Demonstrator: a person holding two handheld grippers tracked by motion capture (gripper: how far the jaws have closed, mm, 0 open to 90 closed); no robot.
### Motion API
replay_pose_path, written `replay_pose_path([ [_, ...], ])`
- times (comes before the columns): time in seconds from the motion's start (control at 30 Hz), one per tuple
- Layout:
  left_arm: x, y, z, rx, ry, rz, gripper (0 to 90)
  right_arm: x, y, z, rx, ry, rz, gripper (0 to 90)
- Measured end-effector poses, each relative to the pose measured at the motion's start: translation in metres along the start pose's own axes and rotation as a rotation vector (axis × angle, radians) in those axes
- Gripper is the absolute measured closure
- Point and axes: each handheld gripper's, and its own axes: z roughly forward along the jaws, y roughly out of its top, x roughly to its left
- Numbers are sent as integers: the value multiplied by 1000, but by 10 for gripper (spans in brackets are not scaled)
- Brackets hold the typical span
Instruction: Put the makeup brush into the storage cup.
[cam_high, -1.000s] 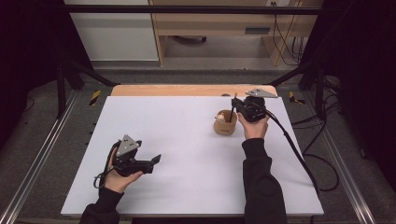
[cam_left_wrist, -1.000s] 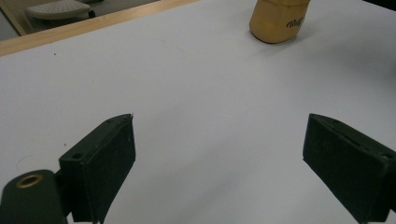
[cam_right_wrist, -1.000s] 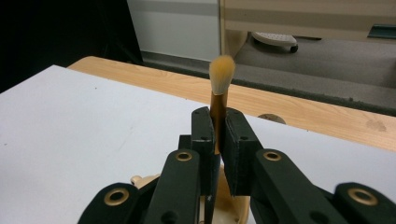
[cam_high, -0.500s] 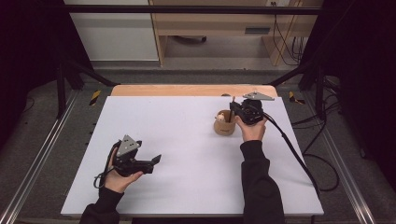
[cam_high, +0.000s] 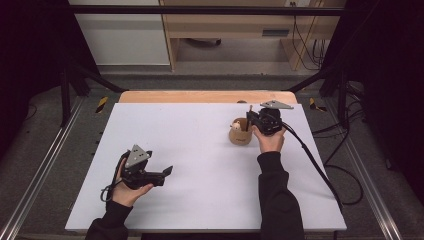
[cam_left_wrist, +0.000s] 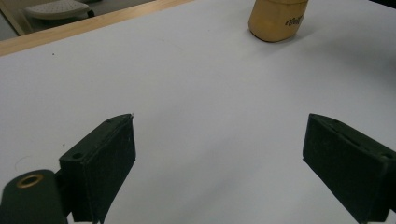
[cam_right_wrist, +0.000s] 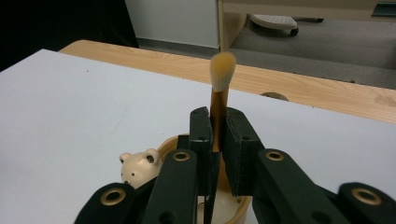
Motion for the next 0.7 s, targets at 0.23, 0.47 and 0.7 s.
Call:
replay_pose_path([
  [0.23,0,0,0,0,-1,-1,91,0,-1,0,-4,-12,-8,747],
  [0.47,0,0,0,4,0,0,91,-6,-6,-11,-12,-19,-9,628],
  [0.7,-1,0,2,10,1,8,90,-7,-11,-31,-31,0,-17,503],
])
